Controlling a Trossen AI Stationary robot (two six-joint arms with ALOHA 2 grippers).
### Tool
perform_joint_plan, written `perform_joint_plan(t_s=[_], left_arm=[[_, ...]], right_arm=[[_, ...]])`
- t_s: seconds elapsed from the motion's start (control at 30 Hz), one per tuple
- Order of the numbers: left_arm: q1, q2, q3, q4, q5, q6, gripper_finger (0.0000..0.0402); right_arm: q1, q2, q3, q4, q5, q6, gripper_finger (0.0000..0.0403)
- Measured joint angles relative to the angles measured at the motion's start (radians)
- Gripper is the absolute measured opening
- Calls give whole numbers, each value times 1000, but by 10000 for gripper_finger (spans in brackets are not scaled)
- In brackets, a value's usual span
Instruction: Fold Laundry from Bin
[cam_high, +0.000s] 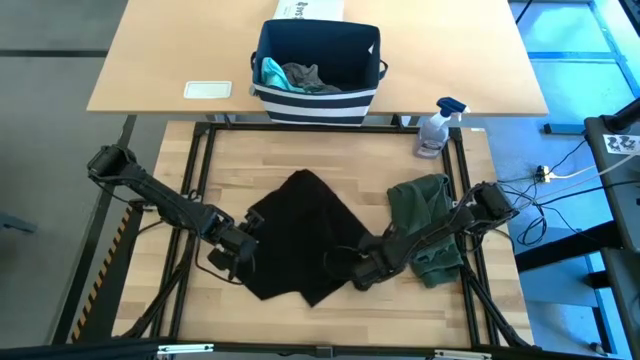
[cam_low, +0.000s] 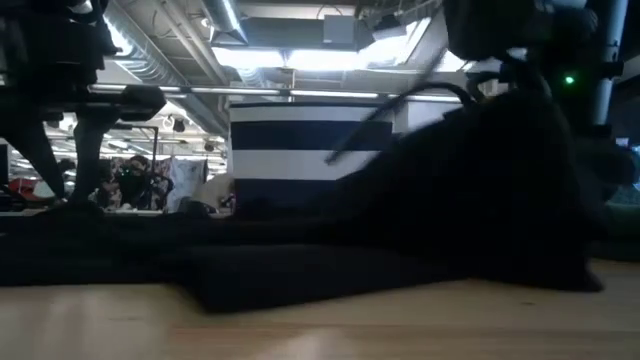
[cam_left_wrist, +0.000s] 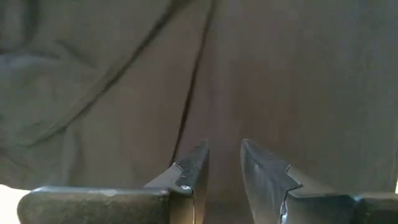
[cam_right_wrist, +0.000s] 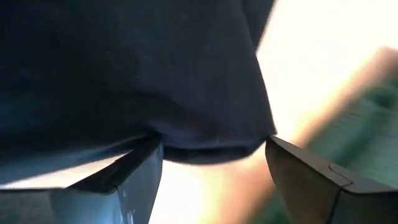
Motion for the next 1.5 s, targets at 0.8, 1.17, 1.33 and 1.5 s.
perform_joint_plan(t_s=[0.8, 1.17, 1.33, 1.5], left_arm=[[112, 45, 15, 120, -42, 22, 86], [105, 236, 17, 132, 123, -3, 73], [55, 300, 65, 183, 177, -51, 73], [7, 329, 136, 288, 198, -53, 73]], right_arm=[[61, -275, 0, 388, 228, -24, 280], [98, -74, 0, 580, 109, -34, 280], [81, -24, 0, 478, 68, 1, 280], [49, -25, 0, 389, 61, 3, 280]])
